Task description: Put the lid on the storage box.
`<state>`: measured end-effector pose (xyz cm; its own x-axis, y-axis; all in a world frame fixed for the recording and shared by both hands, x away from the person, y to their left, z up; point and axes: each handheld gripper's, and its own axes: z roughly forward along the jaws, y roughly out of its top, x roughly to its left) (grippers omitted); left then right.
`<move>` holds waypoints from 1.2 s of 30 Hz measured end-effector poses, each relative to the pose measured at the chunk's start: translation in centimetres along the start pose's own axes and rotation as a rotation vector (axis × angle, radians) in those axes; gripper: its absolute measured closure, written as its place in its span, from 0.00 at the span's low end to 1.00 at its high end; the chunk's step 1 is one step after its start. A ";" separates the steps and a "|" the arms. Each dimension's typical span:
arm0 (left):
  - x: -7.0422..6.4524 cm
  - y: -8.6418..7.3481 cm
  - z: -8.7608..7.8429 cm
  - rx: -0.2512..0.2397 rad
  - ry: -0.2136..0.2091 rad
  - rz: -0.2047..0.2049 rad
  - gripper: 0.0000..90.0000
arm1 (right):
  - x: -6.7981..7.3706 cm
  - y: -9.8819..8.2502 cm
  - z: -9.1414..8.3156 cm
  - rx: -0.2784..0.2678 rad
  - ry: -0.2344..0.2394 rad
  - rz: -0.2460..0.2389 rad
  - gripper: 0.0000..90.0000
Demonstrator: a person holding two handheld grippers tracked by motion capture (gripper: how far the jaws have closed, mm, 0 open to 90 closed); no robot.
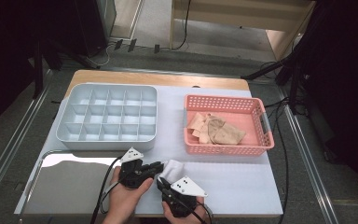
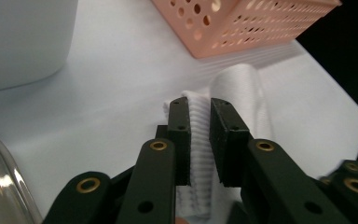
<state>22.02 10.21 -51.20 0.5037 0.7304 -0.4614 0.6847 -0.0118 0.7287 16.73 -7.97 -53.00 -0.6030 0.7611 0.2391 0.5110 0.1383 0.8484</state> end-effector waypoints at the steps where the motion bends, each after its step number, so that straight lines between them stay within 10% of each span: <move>1: 0.0 0.1 -0.2 -0.005 -0.006 -0.001 0.87 | -0.1 0.0 0.1 0.003 -0.003 -0.001 0.93; 6: 0.7 0.4 -0.6 -0.005 -0.003 -0.023 0.85 | -0.4 0.4 -0.3 -0.053 -0.005 0.012 0.93; 12: 1.8 -0.1 1.0 0.113 0.042 -0.039 0.91 | -0.1 1.0 0.1 -0.058 0.035 -0.002 0.92; 19: 0.9 -0.4 2.0 0.136 -0.009 -0.045 1.00 | -0.6 1.1 -0.5 -0.062 0.038 0.003 0.92; 30: 2.0 0.5 0.2 0.068 0.020 -0.093 0.89 | -1.0 0.8 -0.2 -0.024 0.043 0.002 0.92; 36: 0.0 1.3 0.1 0.066 -0.021 -0.008 0.79 | -0.8 0.6 0.5 0.003 0.032 -0.012 0.90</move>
<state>22.99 10.09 -50.29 0.5086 0.7164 -0.4776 0.7217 -0.0521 0.6903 17.83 -8.20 -52.93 -0.6282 0.7388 0.2439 0.5056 0.1494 0.8498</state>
